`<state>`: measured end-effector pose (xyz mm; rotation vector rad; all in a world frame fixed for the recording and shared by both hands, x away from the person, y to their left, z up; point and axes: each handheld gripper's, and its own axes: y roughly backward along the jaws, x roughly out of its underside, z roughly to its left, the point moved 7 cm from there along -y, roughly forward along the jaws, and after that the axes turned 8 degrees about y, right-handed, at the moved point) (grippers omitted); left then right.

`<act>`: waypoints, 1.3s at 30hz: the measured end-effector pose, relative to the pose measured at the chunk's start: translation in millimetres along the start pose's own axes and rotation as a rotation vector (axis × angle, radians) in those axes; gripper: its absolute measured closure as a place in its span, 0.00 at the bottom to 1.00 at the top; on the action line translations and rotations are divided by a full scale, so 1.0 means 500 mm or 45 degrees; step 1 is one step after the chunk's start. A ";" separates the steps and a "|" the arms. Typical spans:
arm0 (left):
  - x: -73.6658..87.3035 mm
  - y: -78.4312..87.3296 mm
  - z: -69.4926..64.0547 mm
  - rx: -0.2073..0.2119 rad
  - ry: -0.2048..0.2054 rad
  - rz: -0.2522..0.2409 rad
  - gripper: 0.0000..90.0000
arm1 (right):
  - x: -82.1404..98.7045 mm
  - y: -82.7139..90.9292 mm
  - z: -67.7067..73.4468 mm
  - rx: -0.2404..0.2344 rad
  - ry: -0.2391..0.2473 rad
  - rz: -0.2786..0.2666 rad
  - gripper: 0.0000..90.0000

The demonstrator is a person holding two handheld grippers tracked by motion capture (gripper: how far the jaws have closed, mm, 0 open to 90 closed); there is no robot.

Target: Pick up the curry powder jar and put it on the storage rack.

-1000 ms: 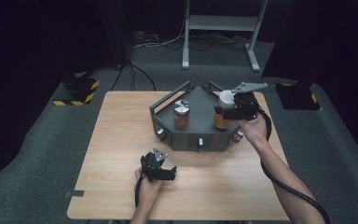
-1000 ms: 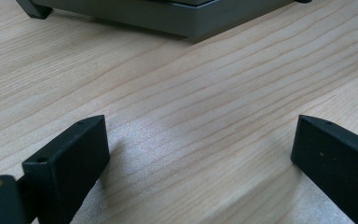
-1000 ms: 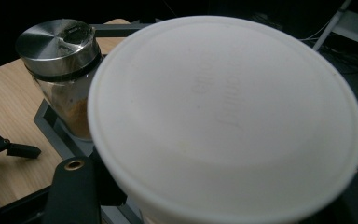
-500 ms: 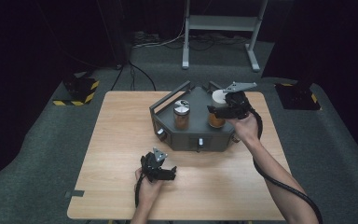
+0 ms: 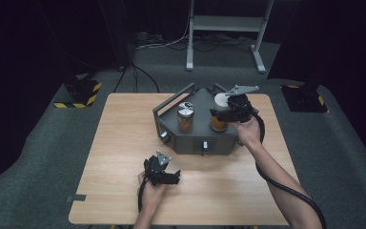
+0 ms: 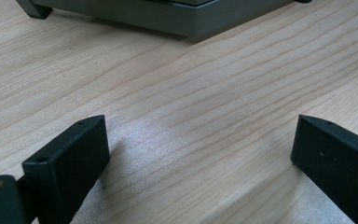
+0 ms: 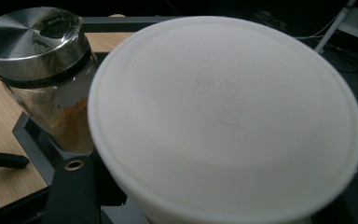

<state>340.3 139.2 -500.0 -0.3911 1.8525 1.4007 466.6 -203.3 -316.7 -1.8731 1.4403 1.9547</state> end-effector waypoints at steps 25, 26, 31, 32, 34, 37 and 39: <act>0.000 0.000 0.000 0.000 0.000 0.000 0.05 | 0.011 -0.001 -0.009 -0.017 -0.027 -0.025 0.40; 0.000 0.000 0.000 0.000 0.000 0.000 0.05 | 0.010 -0.001 -0.009 -0.017 -0.028 -0.023 0.40; 0.000 0.000 0.000 0.000 0.000 0.000 0.05 | 0.009 -0.001 -0.007 -0.012 -0.034 -0.018 0.39; 0.000 0.000 0.000 0.000 0.000 0.000 0.05 | 0.009 -0.001 -0.006 -0.010 -0.035 -0.018 0.39; 0.000 0.000 0.000 0.000 0.000 0.000 0.05 | 0.010 -0.001 -0.007 -0.016 -0.042 -0.021 0.35; 0.000 0.000 0.000 0.000 0.000 0.000 0.05 | 0.009 -0.002 -0.005 -0.023 -0.048 -0.013 0.26; 0.000 0.000 0.000 0.000 0.000 0.000 0.05 | 0.009 -0.001 -0.001 -0.012 -0.046 -0.008 0.21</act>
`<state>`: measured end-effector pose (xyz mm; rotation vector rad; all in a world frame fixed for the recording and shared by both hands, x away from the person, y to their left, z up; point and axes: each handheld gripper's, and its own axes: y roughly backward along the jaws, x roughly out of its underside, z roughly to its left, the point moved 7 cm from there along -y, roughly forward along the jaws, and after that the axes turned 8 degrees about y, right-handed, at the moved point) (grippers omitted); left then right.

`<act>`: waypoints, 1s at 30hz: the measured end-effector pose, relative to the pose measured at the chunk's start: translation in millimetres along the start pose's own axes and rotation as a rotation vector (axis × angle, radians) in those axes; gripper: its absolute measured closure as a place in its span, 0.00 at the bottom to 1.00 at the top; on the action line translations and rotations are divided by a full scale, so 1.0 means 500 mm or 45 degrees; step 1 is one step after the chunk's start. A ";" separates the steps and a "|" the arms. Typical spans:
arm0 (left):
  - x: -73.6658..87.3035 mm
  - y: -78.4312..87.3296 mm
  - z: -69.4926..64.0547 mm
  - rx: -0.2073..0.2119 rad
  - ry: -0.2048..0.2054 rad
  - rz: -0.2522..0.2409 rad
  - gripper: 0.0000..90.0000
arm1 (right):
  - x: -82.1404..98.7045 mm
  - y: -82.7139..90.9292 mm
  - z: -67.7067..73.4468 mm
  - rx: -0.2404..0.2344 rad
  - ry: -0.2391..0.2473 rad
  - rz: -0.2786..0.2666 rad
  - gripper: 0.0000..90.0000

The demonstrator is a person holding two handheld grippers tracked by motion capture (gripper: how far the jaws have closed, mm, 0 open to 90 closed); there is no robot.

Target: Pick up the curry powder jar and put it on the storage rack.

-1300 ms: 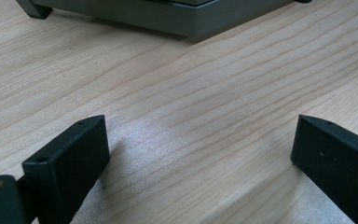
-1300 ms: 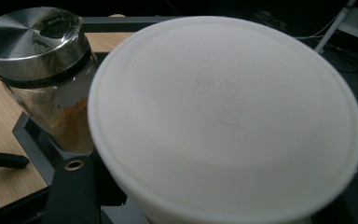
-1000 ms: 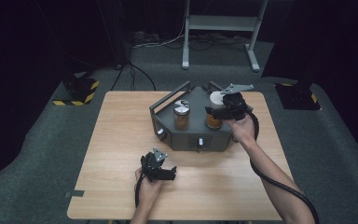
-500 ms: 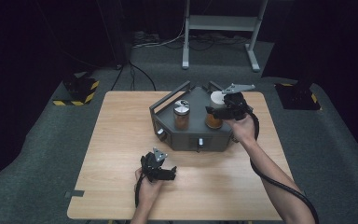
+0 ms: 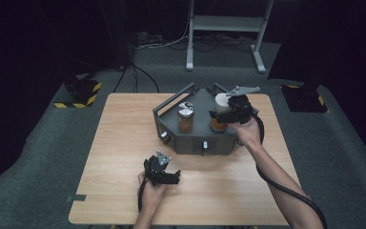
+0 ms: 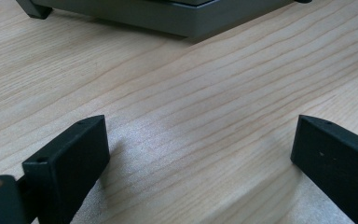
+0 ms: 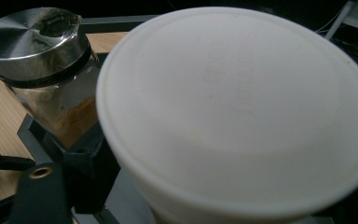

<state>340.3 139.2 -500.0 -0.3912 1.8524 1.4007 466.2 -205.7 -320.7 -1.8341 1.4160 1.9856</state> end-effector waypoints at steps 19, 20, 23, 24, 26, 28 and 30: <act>0.000 0.000 0.000 0.000 0.000 0.000 0.05 | 0.054 0.061 0.007 0.056 -0.036 -0.061 0.12; 0.000 0.000 0.000 0.000 0.000 0.000 0.05 | 0.057 0.064 0.006 0.056 -0.036 -0.063 0.12; 0.000 0.000 0.000 0.000 0.001 0.000 0.05 | 0.067 0.073 0.008 0.058 -0.040 -0.068 0.12; 0.000 0.000 0.000 0.000 0.001 0.000 0.05 | 0.074 0.079 0.010 0.061 -0.040 -0.069 0.12; 0.000 0.000 0.000 0.000 0.000 0.000 0.05 | 0.085 0.088 0.013 0.063 -0.035 -0.070 0.12; 0.000 0.000 0.000 0.000 0.001 0.000 0.05 | 0.103 0.100 0.019 0.074 -0.028 -0.075 0.12; 0.000 0.000 0.000 0.000 0.000 0.000 0.05 | 0.110 0.105 0.021 0.076 -0.031 -0.077 0.12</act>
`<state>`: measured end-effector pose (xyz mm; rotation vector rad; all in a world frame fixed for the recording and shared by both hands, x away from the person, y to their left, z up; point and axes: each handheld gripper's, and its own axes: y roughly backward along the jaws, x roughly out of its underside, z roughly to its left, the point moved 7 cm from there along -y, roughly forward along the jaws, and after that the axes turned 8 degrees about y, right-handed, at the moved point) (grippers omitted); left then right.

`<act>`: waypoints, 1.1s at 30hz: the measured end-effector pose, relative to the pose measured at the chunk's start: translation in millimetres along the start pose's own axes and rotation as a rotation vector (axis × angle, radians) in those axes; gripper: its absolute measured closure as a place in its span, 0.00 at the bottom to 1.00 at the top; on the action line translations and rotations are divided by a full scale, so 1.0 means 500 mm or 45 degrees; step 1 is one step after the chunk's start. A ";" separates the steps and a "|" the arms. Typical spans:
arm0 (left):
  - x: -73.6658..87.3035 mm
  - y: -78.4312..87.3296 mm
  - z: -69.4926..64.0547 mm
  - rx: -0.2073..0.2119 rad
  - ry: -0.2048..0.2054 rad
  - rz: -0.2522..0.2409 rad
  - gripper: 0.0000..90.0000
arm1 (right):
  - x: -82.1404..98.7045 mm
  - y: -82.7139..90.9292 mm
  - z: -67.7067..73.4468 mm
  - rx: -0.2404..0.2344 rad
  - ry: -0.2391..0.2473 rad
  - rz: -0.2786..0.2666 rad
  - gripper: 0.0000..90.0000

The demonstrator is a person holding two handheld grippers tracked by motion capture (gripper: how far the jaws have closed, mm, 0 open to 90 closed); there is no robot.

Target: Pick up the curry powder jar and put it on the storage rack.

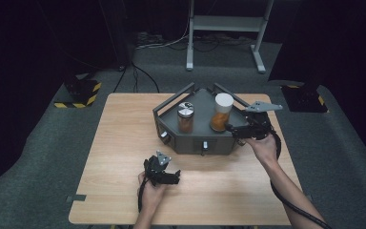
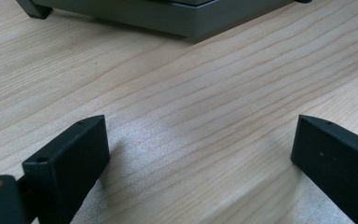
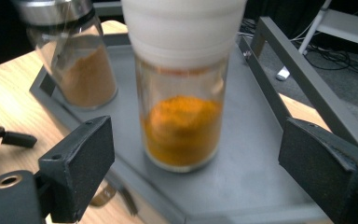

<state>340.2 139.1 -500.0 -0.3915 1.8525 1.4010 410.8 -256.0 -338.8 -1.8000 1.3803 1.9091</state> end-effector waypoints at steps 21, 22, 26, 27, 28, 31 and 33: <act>0.000 0.000 0.000 0.000 0.001 -0.001 0.05 | 0.184 0.036 0.037 0.074 -0.106 0.106 0.14; 0.000 0.000 0.000 0.000 0.000 -0.001 0.05 | 0.191 0.033 0.038 0.080 -0.109 0.116 0.14; 0.000 0.000 0.000 0.000 0.001 -0.001 0.05 | 0.221 0.015 0.044 0.090 -0.123 0.160 0.14; 0.000 0.000 0.000 0.000 0.001 -0.001 0.05 | 0.221 0.015 0.044 0.090 -0.123 0.160 0.14; 0.000 0.000 0.000 0.000 0.001 -0.001 0.05 | 0.229 0.008 0.046 0.093 -0.128 0.172 0.13; 0.000 0.000 0.000 0.000 0.001 -0.001 0.05 | 0.252 -0.010 0.052 0.113 -0.136 0.210 0.13; 0.000 0.000 0.000 0.000 0.000 -0.001 0.05 | 0.261 -0.019 0.054 0.120 -0.140 0.231 0.13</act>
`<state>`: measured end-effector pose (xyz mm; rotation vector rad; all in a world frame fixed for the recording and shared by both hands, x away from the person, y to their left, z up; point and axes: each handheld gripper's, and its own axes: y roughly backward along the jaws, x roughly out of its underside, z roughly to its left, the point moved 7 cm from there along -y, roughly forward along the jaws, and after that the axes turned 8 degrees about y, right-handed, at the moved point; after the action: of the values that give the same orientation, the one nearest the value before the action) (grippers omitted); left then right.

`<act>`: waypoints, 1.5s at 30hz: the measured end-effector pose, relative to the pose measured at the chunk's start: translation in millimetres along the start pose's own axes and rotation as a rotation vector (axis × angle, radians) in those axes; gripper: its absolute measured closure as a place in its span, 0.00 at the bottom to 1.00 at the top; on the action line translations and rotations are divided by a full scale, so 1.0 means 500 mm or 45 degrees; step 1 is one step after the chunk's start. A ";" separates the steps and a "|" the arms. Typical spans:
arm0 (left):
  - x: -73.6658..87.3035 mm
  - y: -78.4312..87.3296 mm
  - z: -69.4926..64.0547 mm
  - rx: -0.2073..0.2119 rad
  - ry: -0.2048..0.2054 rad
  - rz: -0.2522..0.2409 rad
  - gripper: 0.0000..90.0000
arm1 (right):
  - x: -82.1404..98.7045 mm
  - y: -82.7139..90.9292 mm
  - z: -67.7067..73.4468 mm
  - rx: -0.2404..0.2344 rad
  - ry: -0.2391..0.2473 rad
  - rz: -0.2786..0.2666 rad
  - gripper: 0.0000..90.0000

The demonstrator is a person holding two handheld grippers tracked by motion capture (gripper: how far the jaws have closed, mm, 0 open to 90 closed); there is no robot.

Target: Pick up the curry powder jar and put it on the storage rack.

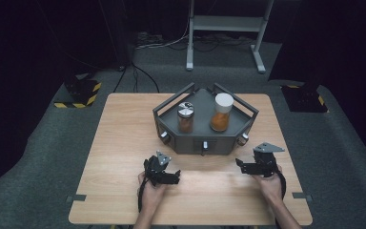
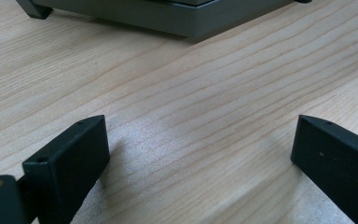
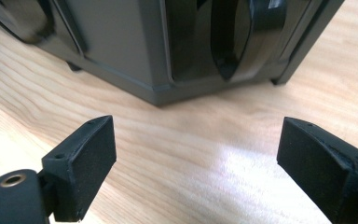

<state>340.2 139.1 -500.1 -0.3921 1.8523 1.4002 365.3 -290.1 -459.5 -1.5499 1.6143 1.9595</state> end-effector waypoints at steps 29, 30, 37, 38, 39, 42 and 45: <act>0.000 0.000 0.000 0.000 0.001 0.000 0.05 | 0.040 -0.052 0.003 0.049 -0.034 0.106 0.11; 0.000 0.000 0.000 0.000 0.000 0.000 0.05 | 0.040 -0.052 0.003 0.049 -0.035 0.104 0.11; 0.000 0.000 0.000 -0.002 0.001 -0.001 0.05 | 0.041 -0.054 0.000 0.042 -0.029 0.101 0.09; 0.000 0.000 0.000 -0.002 0.001 -0.001 0.05 | 0.041 -0.054 -0.001 0.041 -0.030 0.102 0.09; 0.000 0.000 0.000 -0.002 0.001 -0.001 0.05 | 0.041 -0.054 -0.001 0.040 -0.031 0.102 0.09; 0.000 0.000 0.000 -0.002 0.002 -0.001 0.05 | 0.041 -0.054 -0.001 0.041 -0.031 0.102 0.09; 0.000 0.000 -0.001 -0.002 0.002 -0.001 0.05 | 0.041 -0.054 -0.001 0.040 -0.030 0.102 0.09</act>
<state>340.1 138.9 -500.2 -0.3945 1.8523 1.4010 374.6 -288.7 -492.1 -1.4663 1.7150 1.9741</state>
